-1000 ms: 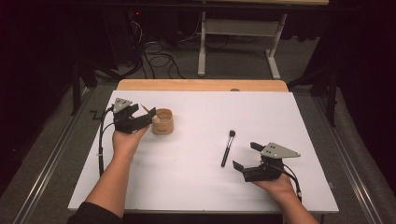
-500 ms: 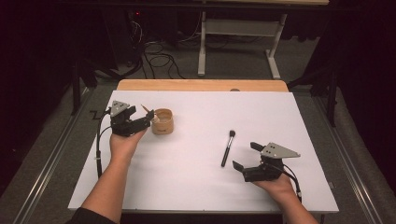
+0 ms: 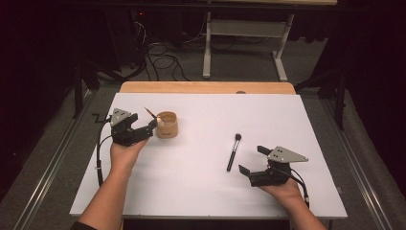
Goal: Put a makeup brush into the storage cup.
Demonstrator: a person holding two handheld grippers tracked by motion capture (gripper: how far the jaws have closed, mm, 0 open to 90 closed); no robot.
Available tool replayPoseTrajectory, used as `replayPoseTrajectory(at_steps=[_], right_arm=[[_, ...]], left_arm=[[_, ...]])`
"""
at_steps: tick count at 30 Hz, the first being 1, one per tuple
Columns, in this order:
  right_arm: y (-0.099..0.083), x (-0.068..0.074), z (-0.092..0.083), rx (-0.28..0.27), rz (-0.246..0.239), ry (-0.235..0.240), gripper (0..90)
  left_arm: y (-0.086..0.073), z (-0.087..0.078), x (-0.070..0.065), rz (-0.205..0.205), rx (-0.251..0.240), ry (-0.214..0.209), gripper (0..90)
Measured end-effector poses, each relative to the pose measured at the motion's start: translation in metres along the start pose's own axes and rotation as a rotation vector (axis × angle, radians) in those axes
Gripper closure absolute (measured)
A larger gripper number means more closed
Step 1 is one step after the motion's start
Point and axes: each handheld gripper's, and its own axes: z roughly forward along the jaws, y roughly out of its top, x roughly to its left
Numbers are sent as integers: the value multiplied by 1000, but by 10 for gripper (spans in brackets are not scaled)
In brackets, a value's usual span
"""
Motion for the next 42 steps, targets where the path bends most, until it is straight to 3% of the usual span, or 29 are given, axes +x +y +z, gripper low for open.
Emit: replayPoseTrajectory(at_steps=[19,31,42], right_arm=[[1,-1,-1,-5,2,-9,13],[1,0,-2,-7,1,-11,13],[1,-1,-2,-8,-1,-15,12]], left_arm=[[-19,-24,-16,27,14,-38,103],[-37,-42,-35,39,17,-115,49],[-56,-53,-40,65,40,-125,44]])
